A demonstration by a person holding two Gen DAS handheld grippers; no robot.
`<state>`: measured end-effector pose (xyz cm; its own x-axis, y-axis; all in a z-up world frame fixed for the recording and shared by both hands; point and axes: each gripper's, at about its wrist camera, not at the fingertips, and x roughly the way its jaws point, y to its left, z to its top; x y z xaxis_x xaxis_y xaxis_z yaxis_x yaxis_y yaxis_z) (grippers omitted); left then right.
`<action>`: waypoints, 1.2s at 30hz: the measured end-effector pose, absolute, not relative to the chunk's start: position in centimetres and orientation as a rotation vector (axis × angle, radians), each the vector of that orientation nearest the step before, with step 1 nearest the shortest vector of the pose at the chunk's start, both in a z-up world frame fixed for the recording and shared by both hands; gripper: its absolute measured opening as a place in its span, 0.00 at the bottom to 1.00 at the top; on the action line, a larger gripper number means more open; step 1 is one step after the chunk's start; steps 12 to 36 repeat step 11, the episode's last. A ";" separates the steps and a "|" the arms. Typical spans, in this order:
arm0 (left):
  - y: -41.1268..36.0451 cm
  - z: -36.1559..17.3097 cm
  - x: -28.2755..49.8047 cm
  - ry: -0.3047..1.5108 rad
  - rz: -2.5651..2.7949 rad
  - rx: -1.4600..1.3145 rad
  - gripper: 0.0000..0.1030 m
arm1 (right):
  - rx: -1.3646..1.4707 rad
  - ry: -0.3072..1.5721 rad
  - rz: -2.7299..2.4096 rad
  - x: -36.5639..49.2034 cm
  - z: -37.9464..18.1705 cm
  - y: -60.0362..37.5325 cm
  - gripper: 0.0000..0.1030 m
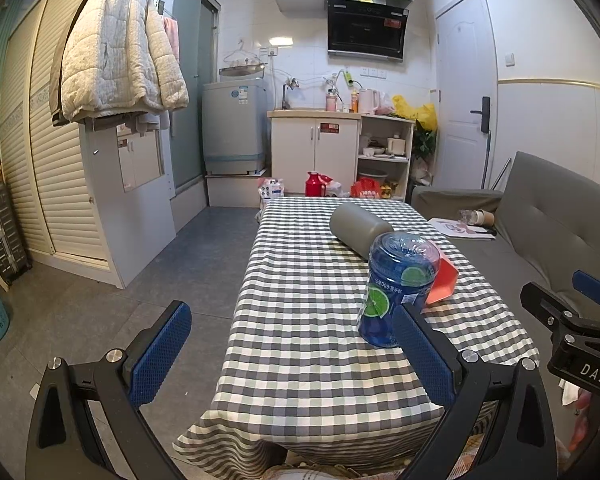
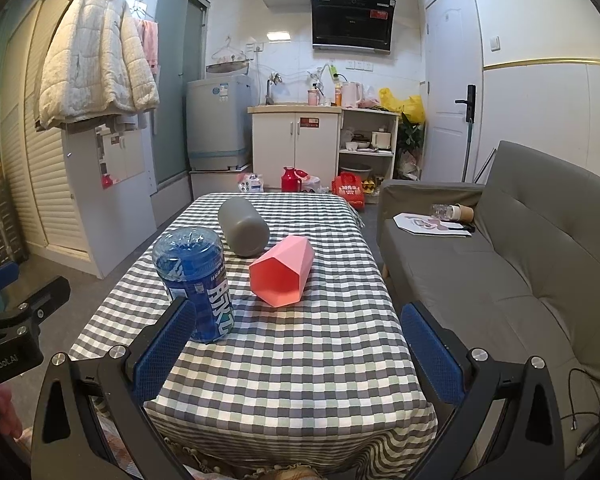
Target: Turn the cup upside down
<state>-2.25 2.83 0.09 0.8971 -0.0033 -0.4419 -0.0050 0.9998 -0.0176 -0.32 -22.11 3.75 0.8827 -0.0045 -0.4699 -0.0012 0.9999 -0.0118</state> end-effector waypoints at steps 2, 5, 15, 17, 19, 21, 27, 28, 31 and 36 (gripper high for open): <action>2.8 0.1 -2.3 0.457 0.001 -0.019 1.00 | -0.012 0.491 -0.002 -0.3 3.7 -22.2 1.00; 2.9 0.1 -2.3 0.454 0.001 -0.020 1.00 | -0.014 0.496 -0.005 -0.2 3.6 -22.3 1.00; 2.9 0.0 -2.3 0.455 -0.012 -0.015 1.00 | -0.015 0.497 -0.005 -0.2 3.6 -22.3 1.00; 2.9 0.0 -2.3 0.455 -0.012 -0.015 1.00 | -0.015 0.497 -0.005 -0.2 3.6 -22.3 1.00; 2.9 0.0 -2.3 0.455 -0.012 -0.015 1.00 | -0.015 0.497 -0.005 -0.2 3.6 -22.3 1.00; 2.9 0.0 -2.3 0.455 -0.012 -0.015 1.00 | -0.015 0.497 -0.005 -0.2 3.6 -22.3 1.00; 2.9 0.0 -2.3 0.455 -0.012 -0.015 1.00 | -0.015 0.497 -0.005 -0.2 3.6 -22.3 1.00; 2.9 0.0 -2.3 0.455 -0.012 -0.015 1.00 | -0.015 0.497 -0.005 -0.2 3.6 -22.3 1.00; 2.9 0.0 -2.3 0.455 -0.012 -0.015 1.00 | -0.015 0.497 -0.005 -0.2 3.6 -22.3 1.00; 2.9 0.0 -2.3 0.455 -0.012 -0.015 1.00 | -0.015 0.497 -0.005 -0.2 3.6 -22.3 1.00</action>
